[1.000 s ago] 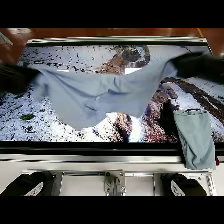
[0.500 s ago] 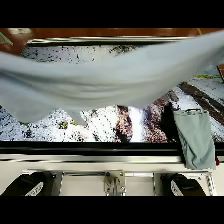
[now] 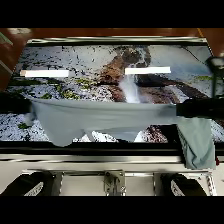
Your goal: Fold the shirts.
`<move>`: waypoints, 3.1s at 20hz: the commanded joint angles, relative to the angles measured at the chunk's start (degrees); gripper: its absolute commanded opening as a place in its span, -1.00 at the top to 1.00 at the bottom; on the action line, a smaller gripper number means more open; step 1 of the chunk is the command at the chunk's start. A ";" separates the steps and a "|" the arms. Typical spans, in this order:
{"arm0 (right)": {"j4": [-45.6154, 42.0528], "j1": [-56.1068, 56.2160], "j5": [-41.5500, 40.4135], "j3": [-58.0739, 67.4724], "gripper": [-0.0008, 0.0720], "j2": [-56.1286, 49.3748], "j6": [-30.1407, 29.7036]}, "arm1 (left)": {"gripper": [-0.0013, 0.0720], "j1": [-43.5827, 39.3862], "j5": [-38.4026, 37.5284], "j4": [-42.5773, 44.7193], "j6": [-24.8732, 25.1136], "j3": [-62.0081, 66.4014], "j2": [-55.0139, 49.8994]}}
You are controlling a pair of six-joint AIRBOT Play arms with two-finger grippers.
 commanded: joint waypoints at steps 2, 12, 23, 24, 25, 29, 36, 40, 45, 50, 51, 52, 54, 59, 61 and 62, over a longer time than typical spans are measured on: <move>4.92 0.00 -19.93 -11.43 0.81 -9.90 2.14 | 0.87 0.02 18.58 -6.08 -5.70 -15.10 -9.62; 22.03 0.00 -39.21 -11.43 0.81 -29.55 2.97 | -0.35 0.66 24.41 -8.61 -6.27 -6.97 -38.21; 21.64 0.00 -29.88 -11.45 0.81 -29.05 -1.38 | -0.68 24.96 10.60 -26.25 6.03 -28.63 -8.33; 21.64 0.00 -29.88 -11.45 0.81 -29.05 -1.38 | -0.68 25.09 13.22 -29.51 6.03 -34.97 -5.99; 21.64 0.00 -29.88 -11.45 0.81 -29.05 -1.38 | -0.68 24.70 16.09 -32.68 6.12 -40.09 -4.70; 21.64 0.00 -29.88 -11.43 0.81 -29.05 -1.38 | -0.64 20.79 29.42 -40.13 6.82 -50.73 -5.73; 21.62 0.00 -29.64 -11.45 0.81 -29.05 -1.33 | 0.05 18.86 36.81 -40.87 9.84 -48.61 -14.99; 21.51 -0.07 -29.16 -11.26 0.81 -28.33 -1.38 | 0.87 18.88 32.37 -43.43 18.60 -41.48 -14.34; 18.03 -0.07 -29.55 -1.51 0.81 -17.49 -5.14 | 0.87 20.17 22.60 -30.69 15.54 -13.11 -3.37; 10.45 -0.04 -32.76 19.45 0.81 -0.31 -6.49 | 0.87 25.83 22.67 -30.10 11.37 24.17 3.28; 8.94 -0.04 -33.18 22.71 0.81 2.34 -6.47 | 0.87 26.93 22.64 -30.08 10.23 30.27 3.67; 7.78 -0.04 -33.31 25.53 0.81 4.96 -6.45 | 0.87 27.78 22.58 -30.08 9.14 34.82 4.04; 7.10 -0.04 -32.37 28.46 0.81 9.38 -4.02 | 0.87 28.61 22.47 -30.08 6.88 40.59 5.31; 5.38 -0.04 -24.02 28.74 0.81 16.63 0.79 | 0.87 28.61 17.33 -23.34 7.06 41.44 9.97; 2.80 -0.04 -18.08 28.72 0.81 16.57 1.22 | 0.87 28.61 11.65 -20.22 7.41 41.27 9.86; 0.98 -0.04 -14.27 28.72 0.81 15.80 1.75 | 0.87 28.61 9.42 -19.65 8.46 40.48 9.86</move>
